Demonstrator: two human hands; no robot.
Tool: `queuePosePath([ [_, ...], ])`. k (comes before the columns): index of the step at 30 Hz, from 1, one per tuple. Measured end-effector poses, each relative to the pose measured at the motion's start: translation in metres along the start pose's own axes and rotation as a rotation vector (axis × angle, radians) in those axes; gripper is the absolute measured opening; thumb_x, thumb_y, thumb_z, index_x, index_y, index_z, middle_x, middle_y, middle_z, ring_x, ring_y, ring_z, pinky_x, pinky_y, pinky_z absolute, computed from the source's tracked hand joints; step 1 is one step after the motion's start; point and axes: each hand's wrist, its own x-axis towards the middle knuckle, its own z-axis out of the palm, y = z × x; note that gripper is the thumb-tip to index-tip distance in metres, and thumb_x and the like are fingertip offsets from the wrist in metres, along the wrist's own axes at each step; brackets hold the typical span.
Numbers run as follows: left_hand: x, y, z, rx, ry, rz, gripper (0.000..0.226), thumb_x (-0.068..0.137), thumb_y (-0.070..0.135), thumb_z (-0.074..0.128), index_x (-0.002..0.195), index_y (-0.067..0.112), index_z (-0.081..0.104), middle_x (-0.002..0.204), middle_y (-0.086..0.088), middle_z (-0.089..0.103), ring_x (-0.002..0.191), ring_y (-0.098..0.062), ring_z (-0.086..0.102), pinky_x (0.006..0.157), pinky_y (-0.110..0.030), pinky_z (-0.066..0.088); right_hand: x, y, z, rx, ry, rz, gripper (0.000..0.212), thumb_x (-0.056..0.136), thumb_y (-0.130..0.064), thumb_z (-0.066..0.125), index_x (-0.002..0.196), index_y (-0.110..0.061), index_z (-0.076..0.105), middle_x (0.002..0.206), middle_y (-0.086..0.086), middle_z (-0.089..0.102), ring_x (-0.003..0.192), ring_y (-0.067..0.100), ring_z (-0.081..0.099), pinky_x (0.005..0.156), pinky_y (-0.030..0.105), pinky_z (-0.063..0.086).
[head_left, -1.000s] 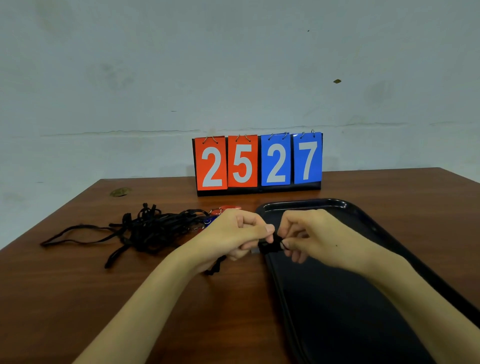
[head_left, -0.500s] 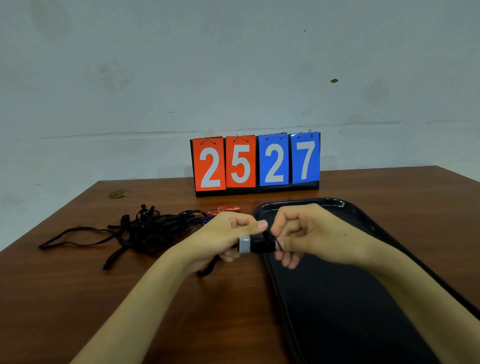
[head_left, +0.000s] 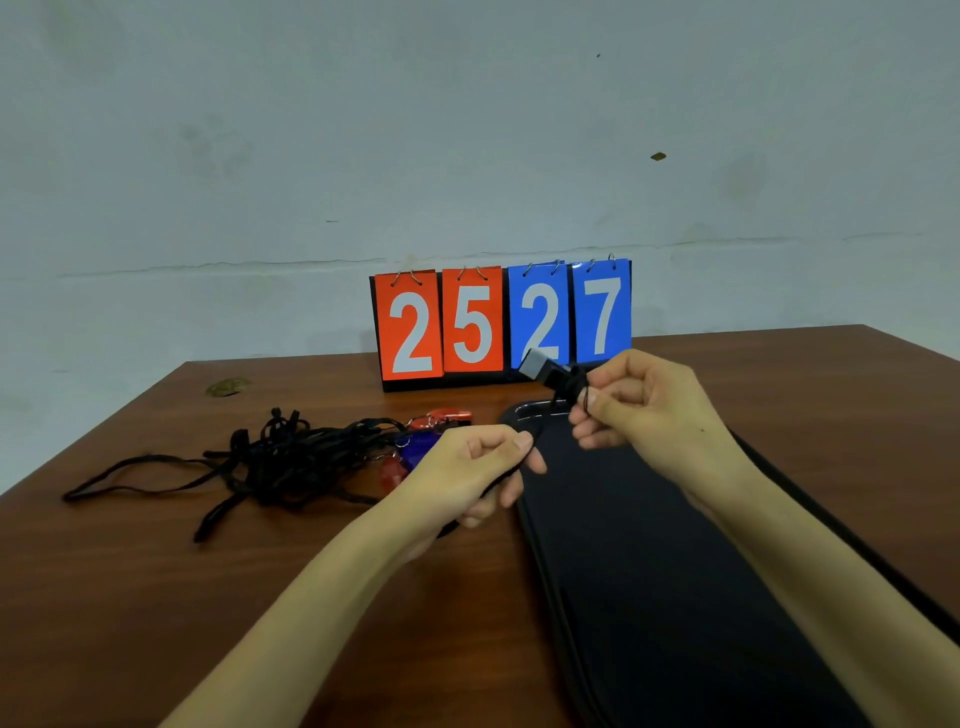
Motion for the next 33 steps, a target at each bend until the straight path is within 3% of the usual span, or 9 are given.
queuePosePath([
  [7,0.006,0.001,0.005,0.080,0.071,0.036,0.025,0.096,0.029,0.047,0.091,0.012,0.065,0.050,0.001,0.050,0.036,-0.011,0.031,0.036,-0.021,0.025,-0.001,0.011,0.003,-0.437,0.130,-0.113,0.007,0.090,-0.010,0.058,0.094,-0.015,0.057,0.080,-0.001,0.066,0.070,0.007,0.066,0.068,0.022,0.056],
  [14,0.003,0.005,0.006,0.166,0.044,0.061,0.022,0.094,0.027,0.051,0.083,0.013,0.064,0.048,0.003,0.050,0.034,-0.007,0.034,0.035,-0.017,0.028,-0.001,0.016,0.005,-0.635,-0.007,-0.129,0.010,0.090,-0.013,0.058,0.089,-0.023,0.055,0.078,-0.008,0.063,0.071,0.002,0.063,0.068,0.016,0.053],
  [17,0.002,0.011,0.000,0.215,0.067,0.061,0.022,0.092,0.029,0.053,0.078,0.015,0.065,0.047,0.004,0.051,0.035,-0.004,0.036,0.036,-0.014,0.030,0.000,0.016,0.005,-0.685,-0.131,-0.124,0.011,0.089,-0.013,0.059,0.088,-0.023,0.055,0.077,-0.005,0.065,0.070,0.004,0.065,0.070,0.021,0.056],
  [21,0.000,0.016,-0.008,0.255,0.112,0.049,0.023,0.089,0.028,0.060,0.070,0.016,0.065,0.046,0.003,0.051,0.035,-0.004,0.036,0.038,-0.012,0.030,-0.002,0.012,0.006,-0.619,-0.287,-0.099,0.010,0.088,-0.008,0.059,0.087,-0.019,0.058,0.075,-0.002,0.067,0.066,0.008,0.067,0.062,0.020,0.056],
  [30,-0.001,0.014,-0.019,0.225,0.118,0.039,0.029,0.072,0.045,0.065,0.059,0.019,0.062,0.042,0.003,0.047,0.037,-0.006,0.038,0.042,-0.015,0.033,-0.009,0.002,0.007,-0.336,-0.597,-0.031,0.008,0.089,-0.001,0.056,0.092,-0.007,0.060,0.080,0.012,0.069,0.071,0.021,0.069,0.065,0.029,0.058],
  [33,-0.001,0.010,-0.018,0.202,0.121,0.049,0.035,0.068,0.055,0.066,0.058,0.021,0.064,0.051,-0.002,0.052,0.048,-0.014,0.046,0.054,-0.024,0.038,-0.009,-0.002,0.007,-0.220,-0.632,-0.010,0.009,0.088,0.003,0.055,0.093,-0.004,0.059,0.078,0.011,0.069,0.070,0.022,0.069,0.064,0.029,0.057],
])
